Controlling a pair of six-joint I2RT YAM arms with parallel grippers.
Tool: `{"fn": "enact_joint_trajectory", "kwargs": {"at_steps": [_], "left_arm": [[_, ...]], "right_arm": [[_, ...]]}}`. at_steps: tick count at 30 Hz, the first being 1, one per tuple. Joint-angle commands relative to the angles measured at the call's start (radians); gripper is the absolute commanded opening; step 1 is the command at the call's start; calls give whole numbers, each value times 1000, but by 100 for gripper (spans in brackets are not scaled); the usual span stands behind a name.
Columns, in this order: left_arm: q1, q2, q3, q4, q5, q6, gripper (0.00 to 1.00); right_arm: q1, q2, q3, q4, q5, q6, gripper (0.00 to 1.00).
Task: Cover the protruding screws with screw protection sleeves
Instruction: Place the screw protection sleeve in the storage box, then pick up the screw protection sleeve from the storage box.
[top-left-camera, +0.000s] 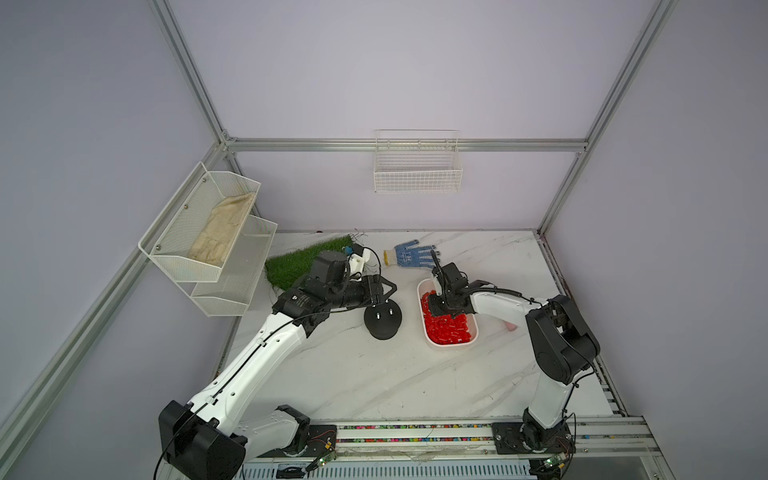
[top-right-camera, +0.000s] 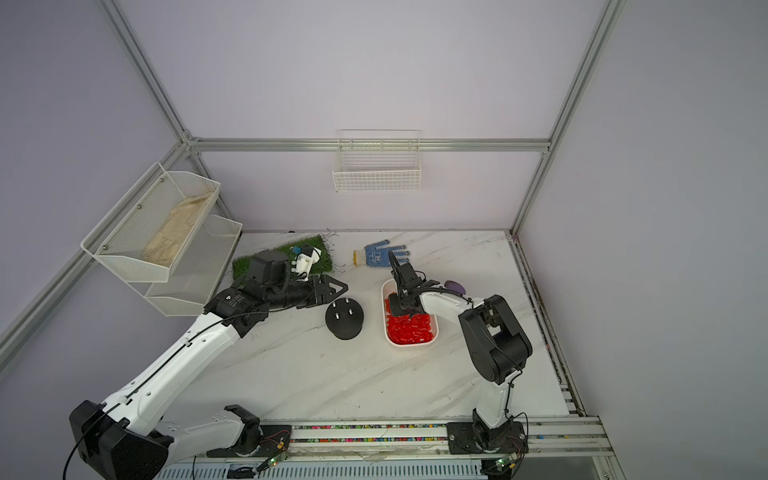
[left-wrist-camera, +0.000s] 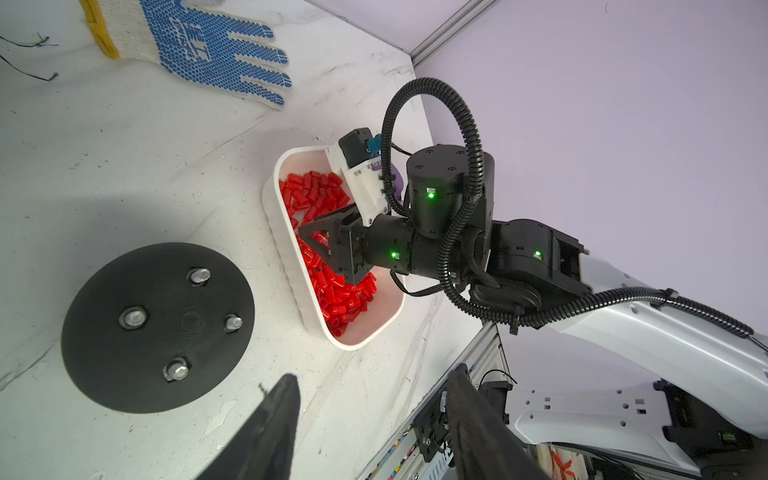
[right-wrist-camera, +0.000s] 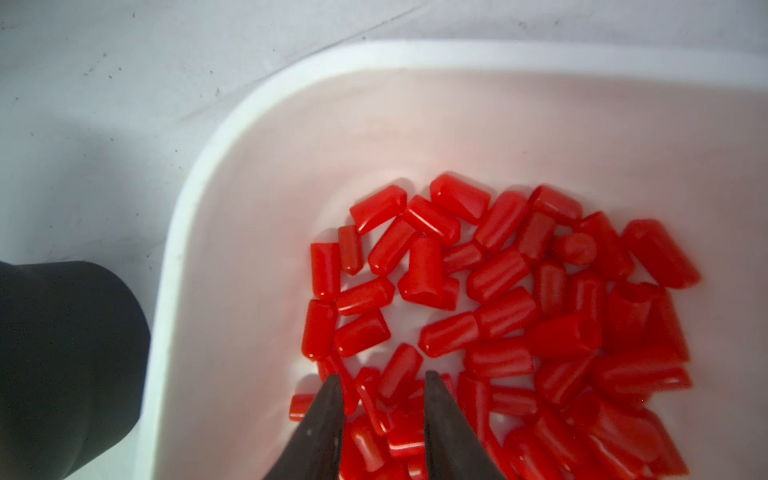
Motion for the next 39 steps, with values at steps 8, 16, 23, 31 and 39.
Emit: {"fn": "enact_joint_trajectory", "kwargs": {"at_steps": [8,16,23,31,39], "left_arm": [[-2,-15,-24,38,-9,-7,58],[-2,-6,-21,39,-10,-9,58],[-2,-4,-22,38,-15,-9,58],[-1,-10,-27,39,-22,-10,58],[-2,-4,-31,43,-27,-10,58]], "right_arm": [[-5,11,-3,-13,7,15,33],[-5,16,-10,-29,5,23,34],[-5,29,-12,-31,1,23,32],[-5,17,-19,-21,4,24,22],[-5,-12,-24,-21,9,17,14]]}}
